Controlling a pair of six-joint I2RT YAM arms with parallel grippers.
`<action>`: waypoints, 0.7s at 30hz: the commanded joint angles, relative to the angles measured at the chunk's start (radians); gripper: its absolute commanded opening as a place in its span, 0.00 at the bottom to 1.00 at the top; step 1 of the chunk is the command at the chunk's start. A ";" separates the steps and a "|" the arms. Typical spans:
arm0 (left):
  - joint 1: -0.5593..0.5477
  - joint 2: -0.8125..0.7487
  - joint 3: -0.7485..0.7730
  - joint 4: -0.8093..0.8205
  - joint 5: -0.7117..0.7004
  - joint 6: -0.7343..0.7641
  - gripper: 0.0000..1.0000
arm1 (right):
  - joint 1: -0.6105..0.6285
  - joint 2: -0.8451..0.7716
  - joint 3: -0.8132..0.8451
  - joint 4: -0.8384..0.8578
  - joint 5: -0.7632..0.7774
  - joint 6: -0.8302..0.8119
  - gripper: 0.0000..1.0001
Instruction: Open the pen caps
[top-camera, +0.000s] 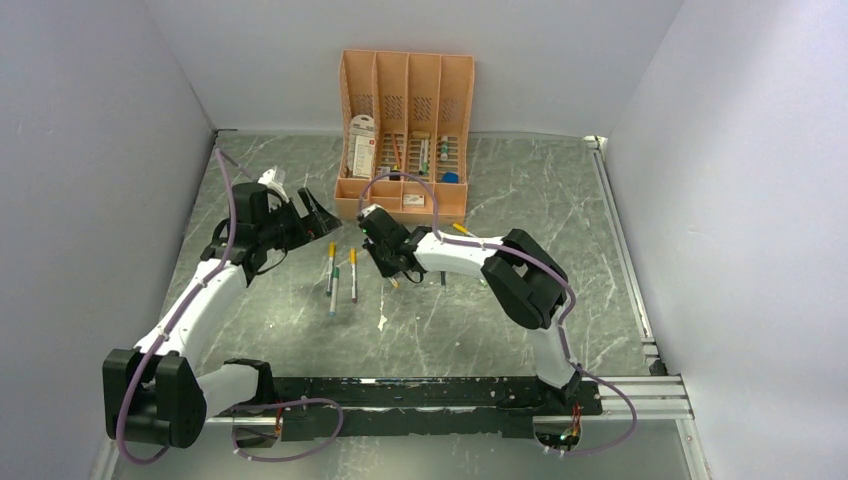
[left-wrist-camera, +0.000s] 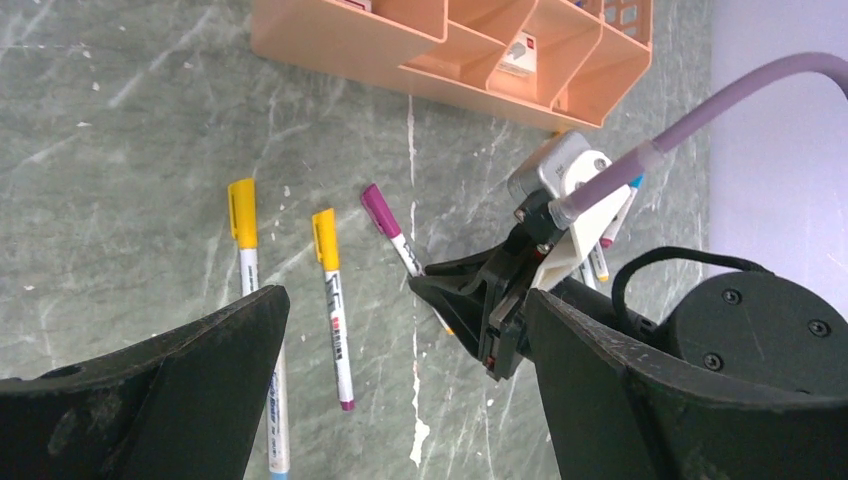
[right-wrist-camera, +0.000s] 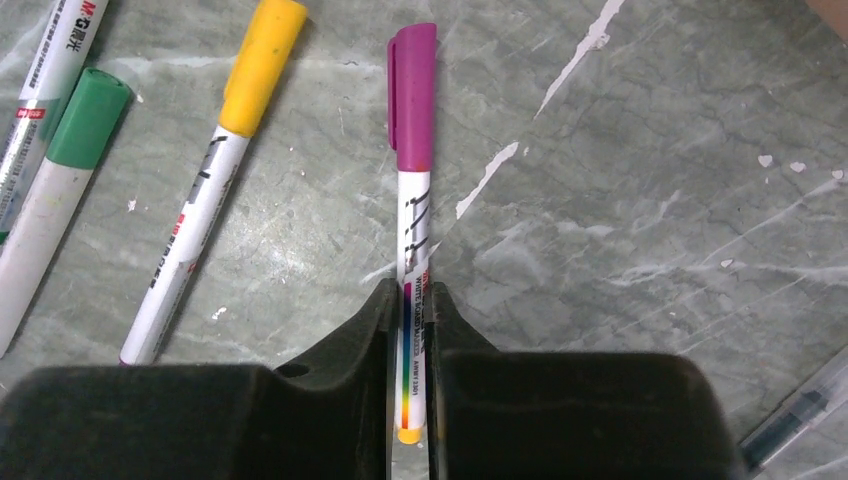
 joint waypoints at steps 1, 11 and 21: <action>0.004 -0.027 0.003 0.020 0.078 -0.013 1.00 | -0.006 0.013 -0.033 -0.055 -0.018 -0.001 0.05; 0.004 0.010 0.020 0.068 0.226 -0.075 1.00 | -0.098 -0.234 -0.155 0.003 -0.232 0.068 0.00; -0.055 -0.076 -0.076 0.242 0.351 -0.292 0.99 | -0.117 -0.567 -0.384 0.166 -0.456 0.229 0.00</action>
